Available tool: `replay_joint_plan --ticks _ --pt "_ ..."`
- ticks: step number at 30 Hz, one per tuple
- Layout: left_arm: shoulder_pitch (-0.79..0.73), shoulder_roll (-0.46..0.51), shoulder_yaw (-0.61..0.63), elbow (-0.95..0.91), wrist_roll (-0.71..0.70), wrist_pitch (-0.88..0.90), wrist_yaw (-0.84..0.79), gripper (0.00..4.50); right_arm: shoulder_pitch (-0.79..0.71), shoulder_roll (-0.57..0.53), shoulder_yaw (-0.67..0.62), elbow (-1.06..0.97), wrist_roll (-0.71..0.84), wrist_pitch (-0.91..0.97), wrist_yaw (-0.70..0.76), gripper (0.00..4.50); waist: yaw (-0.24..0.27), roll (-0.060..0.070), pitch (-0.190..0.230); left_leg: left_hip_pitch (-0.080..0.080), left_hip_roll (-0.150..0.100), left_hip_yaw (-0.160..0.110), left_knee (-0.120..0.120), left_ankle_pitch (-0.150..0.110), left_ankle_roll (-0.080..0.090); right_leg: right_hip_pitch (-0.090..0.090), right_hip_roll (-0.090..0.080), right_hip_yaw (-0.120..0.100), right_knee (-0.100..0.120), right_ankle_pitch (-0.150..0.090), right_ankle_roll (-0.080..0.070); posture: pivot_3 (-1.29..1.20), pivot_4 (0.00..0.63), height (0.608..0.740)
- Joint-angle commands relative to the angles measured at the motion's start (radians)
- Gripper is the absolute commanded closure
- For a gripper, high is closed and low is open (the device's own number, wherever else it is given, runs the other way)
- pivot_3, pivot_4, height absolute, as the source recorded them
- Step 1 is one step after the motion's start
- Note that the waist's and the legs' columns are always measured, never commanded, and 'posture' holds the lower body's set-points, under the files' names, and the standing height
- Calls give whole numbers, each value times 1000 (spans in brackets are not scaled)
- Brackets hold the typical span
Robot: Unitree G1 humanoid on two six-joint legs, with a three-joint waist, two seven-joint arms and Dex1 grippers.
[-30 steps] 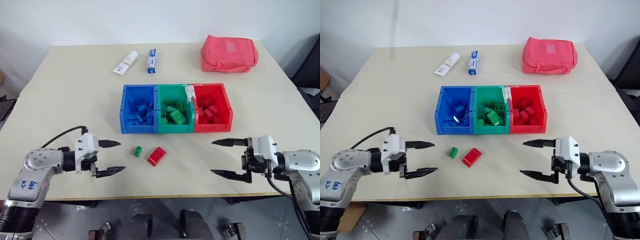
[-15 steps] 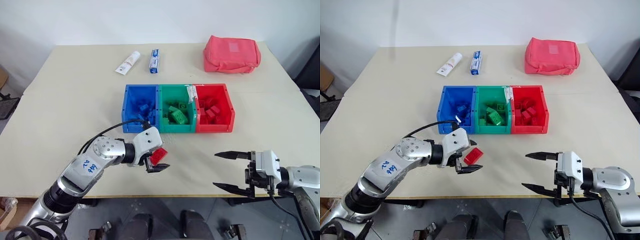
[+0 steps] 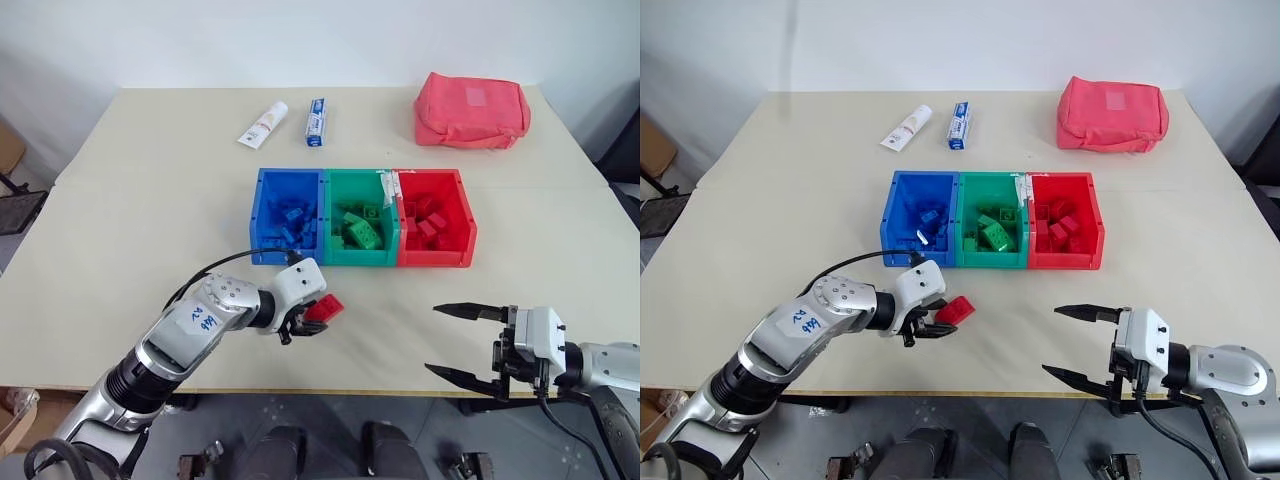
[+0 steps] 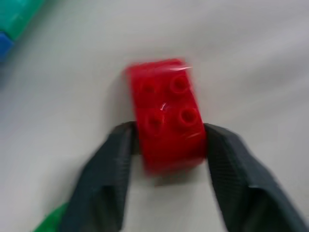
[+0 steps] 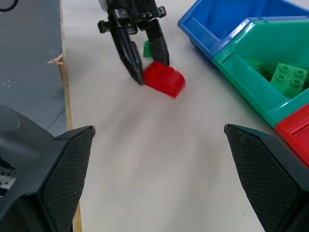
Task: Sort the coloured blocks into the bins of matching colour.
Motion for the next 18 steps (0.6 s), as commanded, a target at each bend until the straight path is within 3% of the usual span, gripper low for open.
replay_joint_plan --ticks 1,4,8,14,18 --pt "-3 -17 19 0 -12 -73 -30 3041 20 20 -14 -47 0 -27 -35 0 0 0 0 0 0 0 0 0 0 0 0 0 0 0 0 0 150 740" --pt "-50 -102 90 15 -57 -191 -56 3041 51 38 -40 -63 -8 -36 -79 0 9 0 0 -1 0 0 1 0 0 0 0 -1 0 0 0 0 150 740" --pt "-150 -231 103 191 9 -415 -22 3041 94 94 -128 -71 -1 -44 -196 0 23 -1 0 -2 -1 0 4 0 0 0 0 -1 0 0 1 0 150 740" --pt "-442 -474 97 723 137 -770 55 3041 120 249 -229 -154 -12 -3 -484 0 26 -1 0 -3 -1 0 6 0 0 0 0 -1 1 1 1 0 150 740" --pt "-585 -577 118 1064 195 -978 74 3041 134 285 -230 -200 -37 30 -582 0 21 -1 1 -3 -2 1 6 0 1 -1 0 -1 0 1 2 0 150 740"
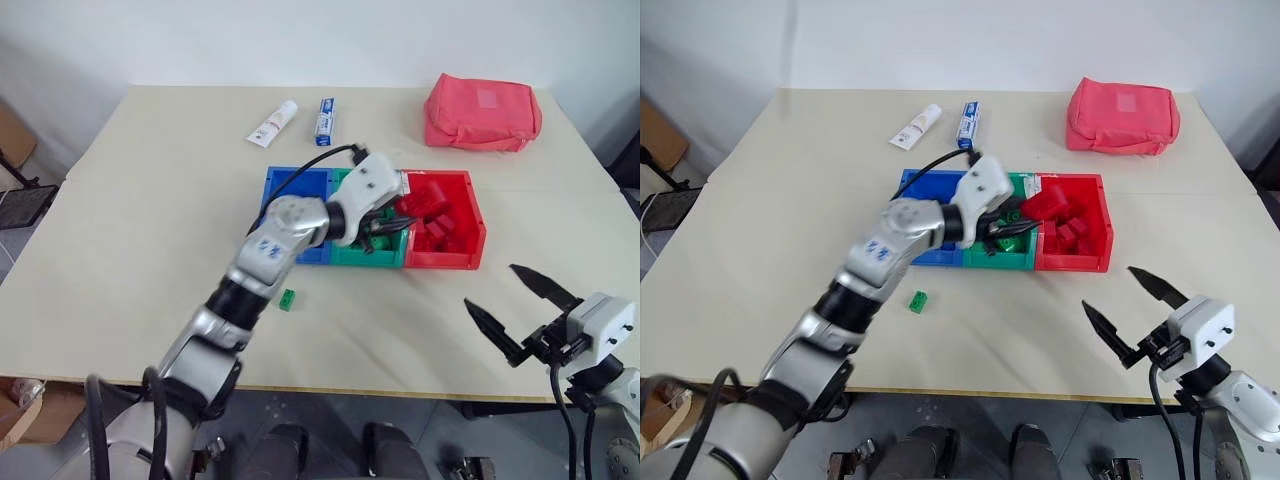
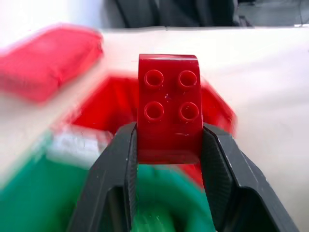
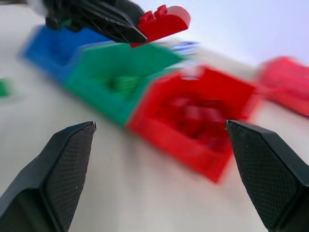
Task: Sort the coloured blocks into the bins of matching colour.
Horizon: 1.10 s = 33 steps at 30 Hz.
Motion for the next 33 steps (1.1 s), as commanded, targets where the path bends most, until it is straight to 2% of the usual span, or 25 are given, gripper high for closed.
replay_joint_plan --ticks 1,3,5,7,11,13,16,17,20,23,25,27,31,33 --pt "-107 -74 37 270 40 -182 30 3041 21 16 -22 -74 -22 22 -84 0 -3 0 0 0 0 0 0 0 0 0 0 0 0 0 0 0 150 740" --pt "-160 -107 62 404 44 -238 27 3041 31 19 -11 -98 -30 30 -103 0 -7 0 0 0 1 1 -1 0 0 -1 1 0 1 0 0 0 150 740" --pt "-211 -116 65 515 72 -293 22 2322 38 24 11 -124 -37 38 -121 0 -12 0 0 0 1 3 -1 0 0 -2 1 1 1 0 0 0 150 740" --pt "-233 -115 74 559 83 -323 4 1794 40 24 21 -132 -40 42 -123 0 -16 0 0 0 1 3 -1 0 0 -2 1 2 2 0 0 0 150 740" --pt "-203 -85 103 532 79 -373 -57 567 28 12 43 -132 -39 36 -109 0 -23 0 0 0 1 2 -1 0 0 -2 1 2 2 0 0 0 150 740" --pt "-142 -42 117 438 60 -402 -119 37 12 -11 62 -126 -21 29 -66 0 -26 0 0 0 1 2 -1 0 0 -2 1 2 3 0 0 0 150 740" --pt "-36 13 139 262 9 -415 -227 37 -9 -46 83 -119 19 35 -2 0 -34 0 0 1 2 3 -1 0 0 -3 2 3 4 0 0 0 150 740" --pt "32 58 148 154 -35 -397 -302 37 -21 -75 103 -112 25 38 40 0 -35 1 0 1 2 2 -1 0 0 -3 2 3 5 0 0 0 150 740" --pt "281 315 197 -217 -161 -214 -512 37 -115 -157 183 -29 9 -6 194 0 -68 1 0 2 3 4 -2 0 0 -4 2 7 9 0 0 0 150 740" --pt "451 462 289 -415 -271 -106 -550 37 -181 -205 218 34 45 -3 301 0 -77 1 0 7 3 4 -7 0 0 -3 3 10 10 -1 -2 0 150 740" --pt "592 574 352 -492 -316 -102 -627 37 -221 -236 261 62 58 15 372 0 -68 1 0 7 2 2 -7 0 0 -2 2 10 9 -1 -2 0 150 740" --pt "711 662 401 -520 -282 -121 -626 37 -260 -263 309 84 60 33 436 0 -58 1 0 8 2 2 -7 -1 0 0 2 10 7 -1 -2 0 150 740" --pt "839 694 496 -536 -288 -105 -529 37 -316 -281 363 114 81 69 507 0 -27 1 0 10 2 0 -6 -2 0 4 2 8 0 -1 -2 0 150 740" --pt "932 706 546 -501 -262 -169 -518 37 -336 -283 391 129 70 63 546 0 -26 1 0 10 2 0 -6 -2 0 5 2 8 0 -1 -2 0 150 740"
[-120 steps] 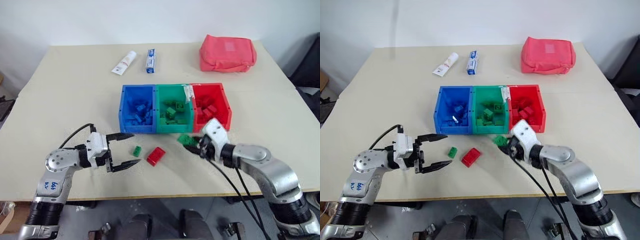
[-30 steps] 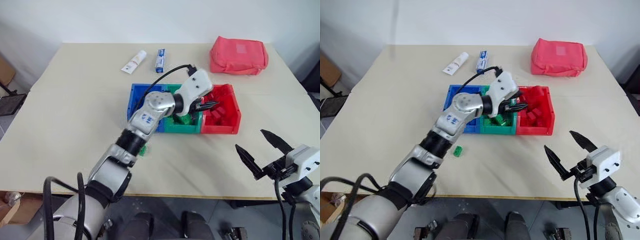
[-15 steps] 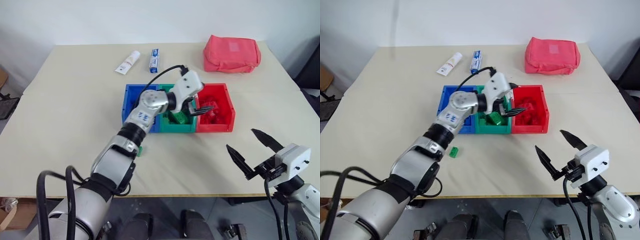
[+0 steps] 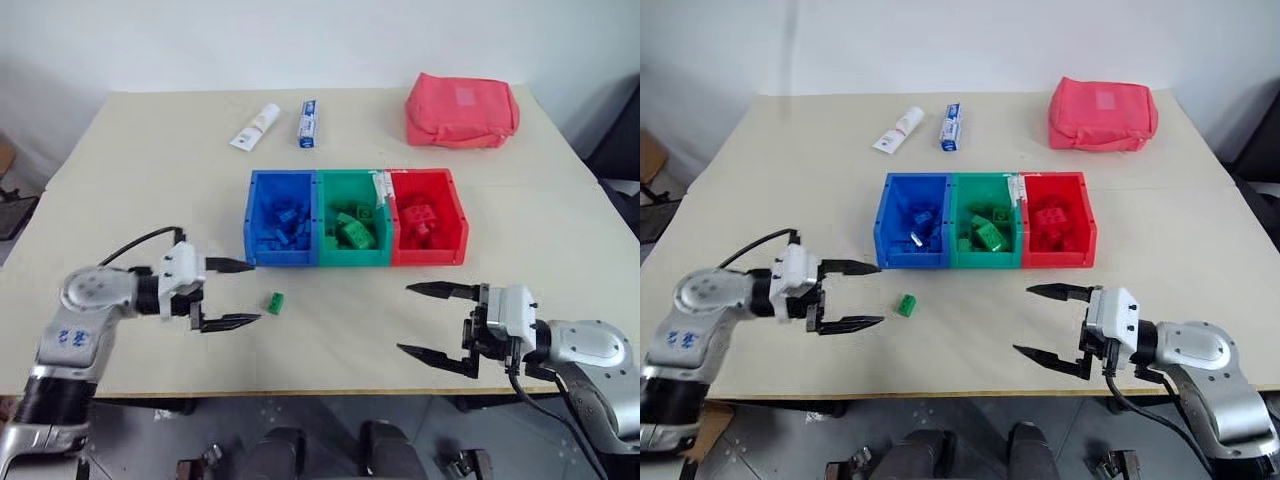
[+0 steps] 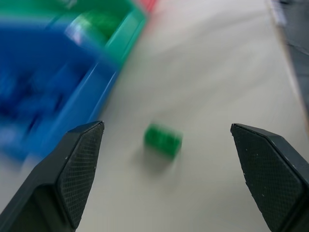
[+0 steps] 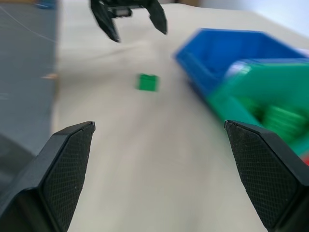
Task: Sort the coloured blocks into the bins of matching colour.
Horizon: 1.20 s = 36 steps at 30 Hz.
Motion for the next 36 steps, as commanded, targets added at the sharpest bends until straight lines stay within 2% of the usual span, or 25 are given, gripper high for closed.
replay_joint_plan --ticks 1,6,11,15,18,21,24,30,34,35,36 --pt "95 22 87 3 21 -82 29 37 -18 -17 23 11 10 -5 60 0 -2 0 0 0 0 1 0 0 0 0 0 0 0 0 0 0 150 740" --pt "168 8 106 -59 7 -87 65 37 -55 -9 28 49 -5 -7 73 0 -3 0 0 0 1 1 -1 -1 0 -1 0 -1 0 0 0 0 150 740" --pt "157 -77 15 -175 52 30 228 37 -67 -11 13 68 -17 -9 60 0 -2 0 0 0 1 2 -1 -1 0 -1 0 -1 0 0 0 0 150 740" --pt "122 -144 -63 -230 86 163 348 37 -50 -10 6 64 -27 -6 48 0 -3 0 0 0 1 2 -1 -1 0 -1 0 -1 1 0 0 0 150 740" --pt "88 -234 -102 -266 122 317 521 37 -24 -8 -4 42 -32 -4 27 0 -2 0 0 0 1 3 -2 -1 0 -2 1 0 1 0 0 0 150 740" --pt "74 -288 -155 -317 139 443 600 37 9 -9 -14 18 -32 -2 7 0 -3 0 0 0 1 3 -1 -1 0 -2 1 0 1 0 0 0 150 740" --pt "70 -295 -201 -353 160 538 643 655 39 -16 -24 -3 -28 0 -3 0 -3 0 0 0 1 4 -2 -1 0 -3 1 1 2 0 0 0 150 740" --pt "48 -225 -250 -403 171 668 634 2508 41 -18 -36 2 -33 -2 -12 0 -2 0 0 2 1 5 -1 -1 -1 -2 1 2 1 0 0 0 150 740" --pt "1 -199 -246 -415 122 734 602 3790 42 -18 -46 13 -37 -11 -12 0 -2 0 0 2 1 5 -2 -1 -1 -1 1 2 1 0 0 0 150 740" --pt "-11 -199 -247 -415 113 732 592 4010 47 -18 -53 11 -35 -9 -17 0 -2 0 0 2 1 5 -2 -1 -1 -1 1 2 1 0 0 0 150 740" --pt "-35 -208 -243 -414 90 724 570 3991 61 -15 -75 3 -29 -7 -33 0 -2 0 0 2 1 5 -2 -1 -1 -1 1 2 1 0 0 0 150 740"
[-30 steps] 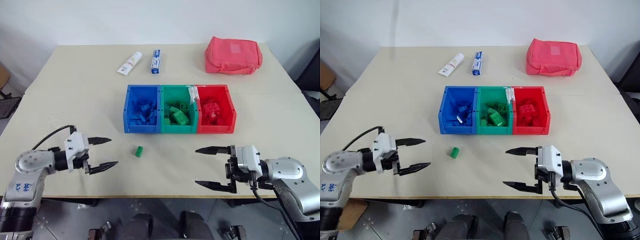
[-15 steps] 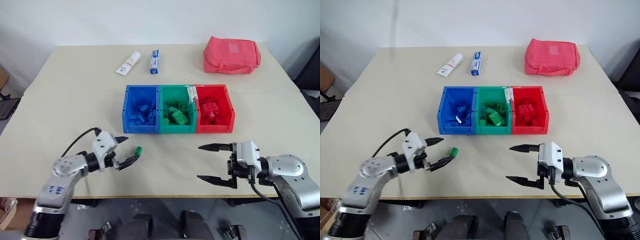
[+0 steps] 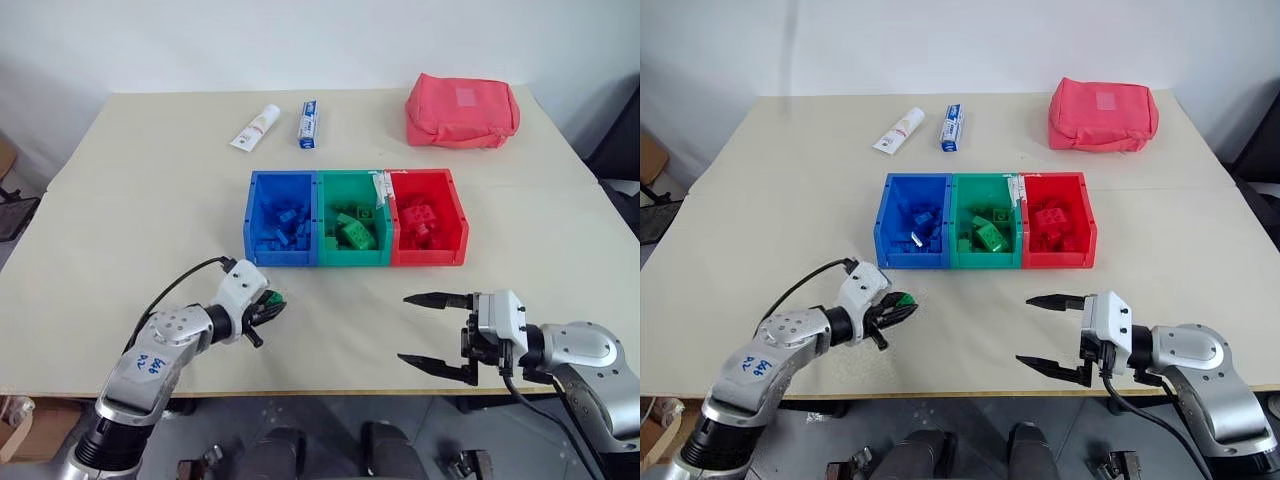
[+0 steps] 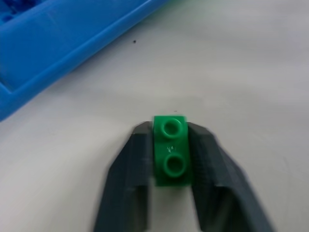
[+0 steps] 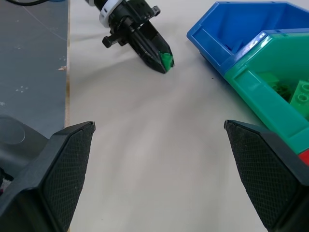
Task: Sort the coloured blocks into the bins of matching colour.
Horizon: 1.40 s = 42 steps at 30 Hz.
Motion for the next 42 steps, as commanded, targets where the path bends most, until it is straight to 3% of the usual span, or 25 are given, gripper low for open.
replay_joint_plan --ticks 1,3,7,11,18,19,23,27,31,35,38,42 --pt "-60 -29 10 -23 -89 13 -67 3990 38 -2 -83 -35 23 -4 -41 0 3 0 0 0 0 0 0 0 0 0 0 0 0 0 0 0 150 740" --pt "-122 -56 29 -15 -141 33 -92 3990 73 10 -129 -57 33 -5 -78 0 14 -1 0 -1 -1 -2 1 0 0 0 -1 -1 0 0 0 0 150 740" --pt "-302 -160 -19 80 -135 -101 -111 3990 178 86 -250 -129 75 14 -218 0 30 -1 0 -2 -1 -2 2 0 0 0 0 -2 0 0 0 0 150 740" --pt "-511 -272 -117 394 51 -327 -17 3990 254 188 -339 -181 60 -6 -364 0 31 -2 0 -2 -2 -1 3 0 0 1 0 -2 -1 1 1 0 150 740" --pt "-736 -374 -163 819 193 -605 -3 3990 339 248 -393 -252 4 -26 -487 0 12 -3 1 -1 -1 6 0 0 1 -3 1 4 0 1 2 0 150 740" --pt "-746 -375 -171 842 204 -633 -20 3255 347 255 -394 -262 1 -29 -498 0 10 -3 1 -1 0 6 0 0 1 -3 1 5 0 1 2 0 150 740" --pt "-742 -385 -139 845 178 -659 -67 2068 364 260 -384 -288 1 -33 -509 0 2 -3 1 -1 -1 7 -1 0 1 -3 1 6 1 1 2 0 150 740" --pt "-672 -332 -76 757 97 -669 -179 869 348 231 -344 -288 11 -31 -465 0 -5 -3 1 -1 0 7 -1 0 1 -4 2 7 1 1 2 0 150 740" --pt "-528 -163 -17 597 5 -695 -388 869 275 150 -261 -238 8 -24 -357 0 -32 -2 1 3 2 11 -3 0 1 -5 3 13 3 1 2 0 150 740" --pt "-342 9 94 492 -81 -718 -518 869 160 75 -178 -152 27 -2 -236 0 -27 -3 1 3 3 10 -2 -1 1 -4 4 13 2 1 1 0 150 740" --pt "-171 120 190 460 -103 -733 -554 869 83 29 -121 -66 29 -5 -132 0 -27 -2 1 3 3 10 -2 -2 2 -4 3 12 1 1 1 0 150 740" --pt "1 167 291 463 -98 -790 -527 869 -14 -2 -80 83 6 -53 -21 0 -15 -3 1 3 2 10 -1 -3 4 -2 2 11 -1 1 1 0 150 740"
